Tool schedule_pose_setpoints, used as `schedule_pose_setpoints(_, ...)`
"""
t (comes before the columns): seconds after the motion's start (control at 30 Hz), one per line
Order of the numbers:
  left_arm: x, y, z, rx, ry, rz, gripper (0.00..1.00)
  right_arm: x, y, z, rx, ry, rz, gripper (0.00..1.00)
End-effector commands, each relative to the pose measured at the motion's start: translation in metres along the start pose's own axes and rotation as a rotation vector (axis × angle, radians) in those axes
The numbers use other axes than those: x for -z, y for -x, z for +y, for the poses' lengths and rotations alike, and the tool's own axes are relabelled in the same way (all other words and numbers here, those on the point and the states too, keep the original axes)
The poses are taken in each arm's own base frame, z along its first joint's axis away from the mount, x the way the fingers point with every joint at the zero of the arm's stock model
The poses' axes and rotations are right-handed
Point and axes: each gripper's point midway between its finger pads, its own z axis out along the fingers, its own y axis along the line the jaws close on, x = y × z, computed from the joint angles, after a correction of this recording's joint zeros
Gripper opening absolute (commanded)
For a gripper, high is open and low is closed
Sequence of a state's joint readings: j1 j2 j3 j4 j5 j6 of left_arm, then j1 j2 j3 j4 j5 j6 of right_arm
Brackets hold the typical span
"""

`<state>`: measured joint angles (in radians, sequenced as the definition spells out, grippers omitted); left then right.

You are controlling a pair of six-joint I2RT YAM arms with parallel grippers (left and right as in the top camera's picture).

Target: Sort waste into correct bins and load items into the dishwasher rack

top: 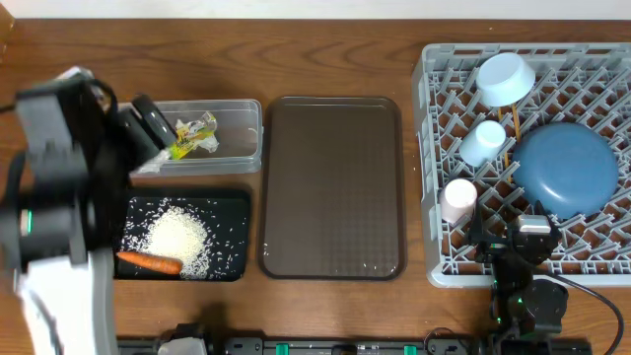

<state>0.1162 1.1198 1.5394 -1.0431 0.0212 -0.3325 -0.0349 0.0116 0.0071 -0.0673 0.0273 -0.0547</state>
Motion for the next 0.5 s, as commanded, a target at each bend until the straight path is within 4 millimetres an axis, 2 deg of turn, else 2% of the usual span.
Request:
schedule_pose_setpoints(0.0,0.056,0.002,-0.014,-0.037,-0.1,-0.128,0.98,0.0,0.0,0.0,-0.016,-0.005,-0.001,0.99)
schedule_pose_setpoints(0.1,0.095,-0.003,-0.018,-0.05,-0.172,-0.216,0.98,0.0,0.0,0.0,-0.016,-0.005,-0.001,0.99)
schedule_pose_setpoints(0.23,0.139,-0.009,-0.01,-0.043,-0.227,-0.329,0.98,0.0,0.0,0.0,-0.016,-0.005,-0.001,0.99)
schedule_pose_setpoints(0.33,0.153,-0.019,0.002,-0.033,-0.22,-0.378,0.98,0.0,0.0,0.0,-0.016,-0.005,-0.001,0.99)
schedule_pose_setpoints(0.47,0.147,-0.041,0.013,-0.032,-0.221,-0.387,0.98,0.0,0.0,0.0,-0.016,-0.005,-0.001,0.99)
